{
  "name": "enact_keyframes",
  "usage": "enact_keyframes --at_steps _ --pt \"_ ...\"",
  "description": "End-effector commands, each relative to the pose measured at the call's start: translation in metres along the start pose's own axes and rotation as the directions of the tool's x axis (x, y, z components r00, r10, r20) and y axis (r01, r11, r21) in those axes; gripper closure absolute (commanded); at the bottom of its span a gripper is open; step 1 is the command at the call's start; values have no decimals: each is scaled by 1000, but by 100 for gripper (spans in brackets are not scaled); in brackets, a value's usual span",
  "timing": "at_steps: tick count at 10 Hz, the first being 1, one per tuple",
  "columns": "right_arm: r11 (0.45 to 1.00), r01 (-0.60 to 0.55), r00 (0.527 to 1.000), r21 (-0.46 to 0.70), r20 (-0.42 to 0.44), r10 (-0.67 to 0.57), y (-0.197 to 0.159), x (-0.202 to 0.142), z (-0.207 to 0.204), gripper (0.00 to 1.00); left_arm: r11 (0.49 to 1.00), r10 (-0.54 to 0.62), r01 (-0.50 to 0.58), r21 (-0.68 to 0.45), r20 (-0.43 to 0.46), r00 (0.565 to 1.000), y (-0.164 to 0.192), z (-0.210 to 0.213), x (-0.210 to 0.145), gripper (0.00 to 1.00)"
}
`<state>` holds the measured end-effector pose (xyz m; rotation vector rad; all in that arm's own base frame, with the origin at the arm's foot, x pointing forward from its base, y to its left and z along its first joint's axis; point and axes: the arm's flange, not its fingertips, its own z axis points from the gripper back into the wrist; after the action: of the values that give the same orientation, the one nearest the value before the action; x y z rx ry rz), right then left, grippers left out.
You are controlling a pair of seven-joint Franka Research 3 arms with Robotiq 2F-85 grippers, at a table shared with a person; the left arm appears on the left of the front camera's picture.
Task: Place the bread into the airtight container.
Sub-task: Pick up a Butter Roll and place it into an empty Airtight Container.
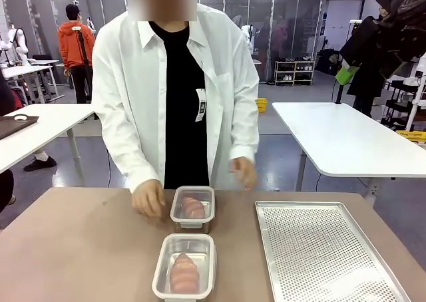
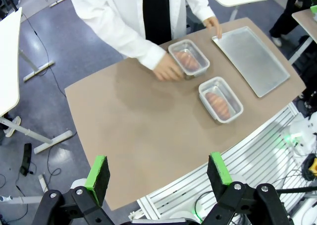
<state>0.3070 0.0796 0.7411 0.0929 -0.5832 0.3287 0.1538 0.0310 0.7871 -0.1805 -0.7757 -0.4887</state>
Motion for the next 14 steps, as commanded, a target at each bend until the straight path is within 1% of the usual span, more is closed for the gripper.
enact_keyframes --at_steps 1,14 --pt "1000 3 1000 -5 4 -3 -1 -1 -2 0 1000 -12 12 -3 -1 1000 -1 0 0 0" --pt "1000 3 1000 -5 4 -3 -1 -1 -2 0 1000 -12 12 -3 -1 1000 -1 0 0 0"
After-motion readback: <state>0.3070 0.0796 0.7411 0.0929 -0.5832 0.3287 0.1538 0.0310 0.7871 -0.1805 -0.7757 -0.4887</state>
